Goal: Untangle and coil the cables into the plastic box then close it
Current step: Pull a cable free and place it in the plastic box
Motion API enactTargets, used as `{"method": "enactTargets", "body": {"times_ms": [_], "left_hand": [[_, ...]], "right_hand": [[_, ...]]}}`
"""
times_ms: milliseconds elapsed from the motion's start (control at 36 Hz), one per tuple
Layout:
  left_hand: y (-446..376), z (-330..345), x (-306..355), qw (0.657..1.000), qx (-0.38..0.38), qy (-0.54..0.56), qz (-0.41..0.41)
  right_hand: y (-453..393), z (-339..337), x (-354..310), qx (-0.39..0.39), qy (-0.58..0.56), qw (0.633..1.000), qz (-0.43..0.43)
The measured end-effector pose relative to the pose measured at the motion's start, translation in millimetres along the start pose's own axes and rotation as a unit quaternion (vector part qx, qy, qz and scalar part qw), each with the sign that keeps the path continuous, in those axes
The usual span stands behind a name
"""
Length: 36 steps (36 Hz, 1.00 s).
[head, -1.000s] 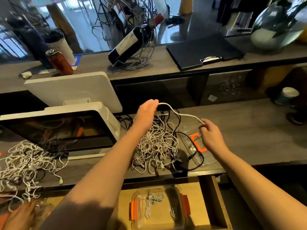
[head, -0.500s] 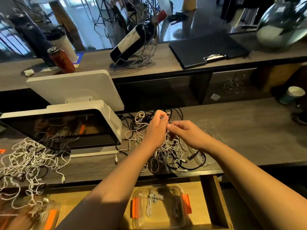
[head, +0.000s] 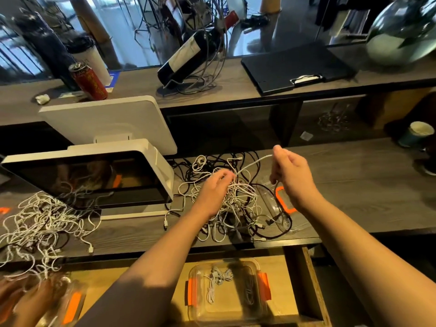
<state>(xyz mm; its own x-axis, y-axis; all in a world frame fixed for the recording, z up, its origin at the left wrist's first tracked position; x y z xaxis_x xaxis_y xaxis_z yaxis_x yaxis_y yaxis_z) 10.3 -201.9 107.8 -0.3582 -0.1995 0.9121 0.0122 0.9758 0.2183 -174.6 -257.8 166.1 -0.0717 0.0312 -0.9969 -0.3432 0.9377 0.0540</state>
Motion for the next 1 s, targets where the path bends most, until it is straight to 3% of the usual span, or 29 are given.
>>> {"method": "enactTargets", "body": {"times_ms": [139, 278, 417, 500, 556, 611, 694, 889, 1000], "left_hand": [[5.4, -11.5, 5.9, 0.999, 0.01, -0.035, 0.0], [8.5, -16.2, 26.2, 1.0, 0.003, 0.001, 0.029], [13.3, -13.4, 55.7, 0.997, -0.017, 0.026, 0.072], [10.5, -10.9, 62.3, 0.997, -0.02, 0.013, 0.078], [8.6, -9.7, 67.1, 0.997, -0.014, -0.01, 0.078], [7.4, -8.8, 71.3, 0.996, -0.007, -0.038, 0.078], [7.0, -9.6, 78.2, 0.995, 0.007, -0.054, 0.083], [10.7, -9.0, 84.8, 0.991, 0.022, -0.078, 0.104], [5.8, -5.1, 62.2, 0.998, -0.02, -0.036, 0.052]], "right_hand": [[-4.7, -25.4, 17.9, 0.046, 0.027, 0.998, 0.03], [-3.8, -39.7, 26.9, 0.066, 0.17, 0.982, 0.051], [-1.1, -12.6, 43.7, -0.039, 0.344, 0.933, 0.098], [0.1, 15.5, 30.9, -0.092, 0.387, 0.917, 0.037], [5.1, 32.7, 11.6, -0.115, 0.302, 0.946, -0.022], [10.3, 45.3, 0.0, -0.139, 0.14, 0.98, -0.015], [12.0, 53.3, -4.9, -0.135, 0.011, 0.991, 0.011], [12.1, 43.4, -13.1, -0.088, 0.01, 0.996, -0.015], [11.4, 33.1, -22.4, -0.054, 0.031, 0.996, -0.057]]}}
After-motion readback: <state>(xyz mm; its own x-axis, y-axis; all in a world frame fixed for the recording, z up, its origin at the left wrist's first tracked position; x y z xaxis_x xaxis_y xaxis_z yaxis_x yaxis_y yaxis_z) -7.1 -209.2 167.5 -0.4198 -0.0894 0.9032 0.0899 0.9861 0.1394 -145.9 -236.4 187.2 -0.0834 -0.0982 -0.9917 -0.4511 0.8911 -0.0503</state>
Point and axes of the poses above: each hand's wrist, its own y-axis away from the middle knuckle, its own z-axis out of the palm, x = y × z, the point moved 10 cm from there along -y, towards the middle knuckle, and after that the axes turned 10 degrees about -x, right-handed, at the moved point
